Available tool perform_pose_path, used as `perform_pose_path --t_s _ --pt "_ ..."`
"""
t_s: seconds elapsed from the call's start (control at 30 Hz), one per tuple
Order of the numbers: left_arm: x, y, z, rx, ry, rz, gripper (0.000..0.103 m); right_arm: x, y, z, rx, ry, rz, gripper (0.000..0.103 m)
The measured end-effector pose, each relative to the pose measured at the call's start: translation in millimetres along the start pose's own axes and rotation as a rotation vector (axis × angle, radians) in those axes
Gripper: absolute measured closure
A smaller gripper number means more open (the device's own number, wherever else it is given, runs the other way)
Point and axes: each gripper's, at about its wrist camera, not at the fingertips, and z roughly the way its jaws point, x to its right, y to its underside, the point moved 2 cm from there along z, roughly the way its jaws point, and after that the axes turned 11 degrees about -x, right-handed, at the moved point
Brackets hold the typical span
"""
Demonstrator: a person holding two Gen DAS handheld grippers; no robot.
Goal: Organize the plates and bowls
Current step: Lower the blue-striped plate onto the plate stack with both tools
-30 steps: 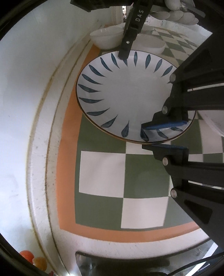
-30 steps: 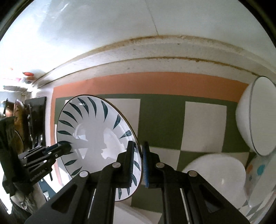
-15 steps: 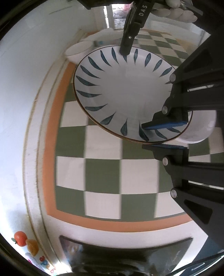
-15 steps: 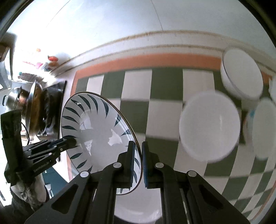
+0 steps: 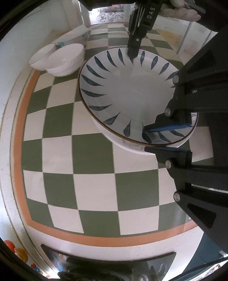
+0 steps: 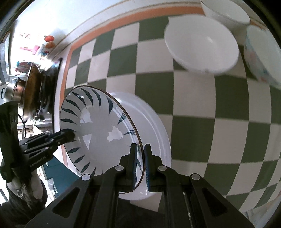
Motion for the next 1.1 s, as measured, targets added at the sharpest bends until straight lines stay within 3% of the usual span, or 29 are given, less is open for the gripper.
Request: perform_pose_path --t_s 0.23,0.6,1.1 --pt "6 0 13 -0.015 -0.028 0.009 0.089 11 12 21 -0.025 0.005 0.021 0.093" --pt "7 -2 26 -0.028 -0.043 -0.003 0.088 10 3 35 -0.033 0.018 0.036 0.093" --pt "10 0 34 -0.017 -0.055 -0.051 0.085 -4 0 37 -0.009 0.102 0.028 0.090"
